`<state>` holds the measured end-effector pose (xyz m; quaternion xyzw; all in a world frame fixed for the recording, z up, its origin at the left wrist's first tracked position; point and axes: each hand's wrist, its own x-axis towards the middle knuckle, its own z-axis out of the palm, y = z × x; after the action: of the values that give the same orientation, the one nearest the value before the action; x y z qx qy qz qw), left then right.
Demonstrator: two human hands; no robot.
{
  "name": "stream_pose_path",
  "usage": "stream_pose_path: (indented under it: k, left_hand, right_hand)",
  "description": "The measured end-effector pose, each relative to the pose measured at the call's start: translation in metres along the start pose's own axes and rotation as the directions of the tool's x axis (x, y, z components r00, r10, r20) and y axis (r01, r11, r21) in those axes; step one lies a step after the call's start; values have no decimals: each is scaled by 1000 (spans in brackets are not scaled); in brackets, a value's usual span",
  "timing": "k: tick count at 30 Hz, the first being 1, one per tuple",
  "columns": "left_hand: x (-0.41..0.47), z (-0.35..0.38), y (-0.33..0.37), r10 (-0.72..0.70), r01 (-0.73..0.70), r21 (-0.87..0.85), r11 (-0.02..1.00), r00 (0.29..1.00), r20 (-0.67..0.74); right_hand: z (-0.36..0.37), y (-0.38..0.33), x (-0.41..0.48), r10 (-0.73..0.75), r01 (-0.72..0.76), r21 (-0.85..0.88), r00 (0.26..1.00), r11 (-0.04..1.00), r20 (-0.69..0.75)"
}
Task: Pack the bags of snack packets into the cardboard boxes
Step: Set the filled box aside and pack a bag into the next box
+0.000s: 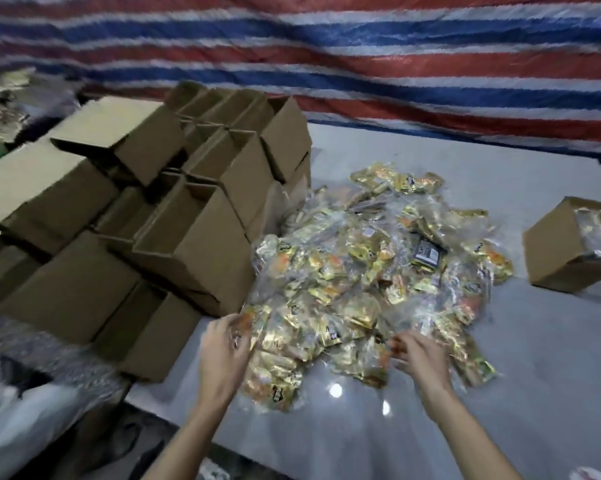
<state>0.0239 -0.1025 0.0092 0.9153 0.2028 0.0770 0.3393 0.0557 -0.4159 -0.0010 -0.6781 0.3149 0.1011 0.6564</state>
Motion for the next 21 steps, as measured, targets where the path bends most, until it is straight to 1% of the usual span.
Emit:
stream_pose_path:
  k: [2,3,4,5,7,8,9,10,11,13,17,19,21]
  left_hand:
    - [10,-31,-34,42,-8,211,977,987,-156]
    - [18,-46,-50,33,29,286,958,977,-211]
    - [26,-58,-67,-13,93,337,937,973,-232]
    - [33,-68,-82,-93,169,367,915,972,-217]
    - [43,-81,-107,-285,291,465,836,955,-85]
    - [44,-85,-116,-373,326,526,785,928,-20]
    - [43,-88,-122,-431,336,586,738,902,25]
    - [41,-91,-126,-449,324,628,708,892,47]
    - [37,-93,-129,-442,307,647,698,896,52]
    - [28,-95,-130,-395,278,633,723,917,48]
    - [0,-105,-116,-359,323,481,815,933,-17]
    - [-17,-112,-107,-344,306,463,832,939,-2]
    - [-35,-118,-96,-289,241,461,854,957,34]
  right_hand:
    - [13,8,-13,14,-13,-16,998,1000,57]
    - [17,12,-17,16,-14,-29,997,999,79]
    - [20,15,-21,13,-9,-44,996,999,89]
    - [22,18,-23,9,-4,-60,996,998,93]
    - [25,21,-27,13,-5,-83,996,997,93]
    - [26,23,-28,20,-12,-87,996,996,92]
    - [26,25,-29,28,-20,-89,996,996,89]
    - [27,27,-30,36,-28,-93,996,995,84]
    - [27,29,-31,42,-34,-97,996,995,81]
    - [27,32,-32,54,-46,-105,996,993,74]
    - [29,36,-33,83,-76,-105,994,992,67]
    - [31,36,-34,80,-73,-104,995,992,66]
    - [33,35,-35,73,-67,-108,996,992,57]
